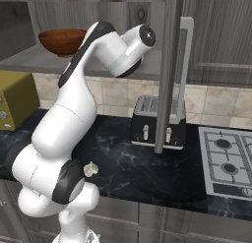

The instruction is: Open the cabinet. Place the bowl and condiment on the counter. Then place the lime and garlic on the cutting board.

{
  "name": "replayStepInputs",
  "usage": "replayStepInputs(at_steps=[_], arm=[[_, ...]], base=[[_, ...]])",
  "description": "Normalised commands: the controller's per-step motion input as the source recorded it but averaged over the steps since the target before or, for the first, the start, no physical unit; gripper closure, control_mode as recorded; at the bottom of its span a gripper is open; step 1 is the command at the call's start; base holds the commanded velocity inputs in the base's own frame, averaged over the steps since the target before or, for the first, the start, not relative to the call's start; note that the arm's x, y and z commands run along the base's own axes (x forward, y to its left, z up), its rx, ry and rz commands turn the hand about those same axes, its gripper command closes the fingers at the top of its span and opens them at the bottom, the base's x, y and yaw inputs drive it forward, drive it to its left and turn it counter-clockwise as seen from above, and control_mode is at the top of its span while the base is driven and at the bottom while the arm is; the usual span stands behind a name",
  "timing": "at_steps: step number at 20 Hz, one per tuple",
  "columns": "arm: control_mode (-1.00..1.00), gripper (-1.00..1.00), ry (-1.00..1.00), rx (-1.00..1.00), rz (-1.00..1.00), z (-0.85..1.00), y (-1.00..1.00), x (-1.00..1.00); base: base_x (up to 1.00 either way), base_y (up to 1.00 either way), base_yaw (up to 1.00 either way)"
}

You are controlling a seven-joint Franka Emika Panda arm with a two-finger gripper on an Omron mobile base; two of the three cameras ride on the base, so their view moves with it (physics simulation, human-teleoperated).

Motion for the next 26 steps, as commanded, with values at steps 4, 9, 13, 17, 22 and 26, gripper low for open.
replayStepInputs(at_steps=[4,9,13,17,22,26], arm=[[-1.00,-1.00,0.00,0.00,0.00,0.00,0.00,0.12],[-1.00,-1.00,0.00,0.00,0.00,0.00,0.00,0.07],[-1.00,-1.00,0.00,0.00,0.00,0.00,0.00,0.11],[-1.00,-1.00,-0.01,0.00,0.01,0.00,0.00,0.19],[-1.00,-1.00,0.00,0.00,0.01,0.00,0.00,0.11],[-1.00,-1.00,0.00,0.00,0.01,0.00,0.00,0.12]], base=[[0.00,0.00,0.00],[0.00,0.00,0.00],[0.00,0.00,0.00],[0.00,0.00,0.00],[0.00,0.00,0.00],[0.00,0.00,0.00]])
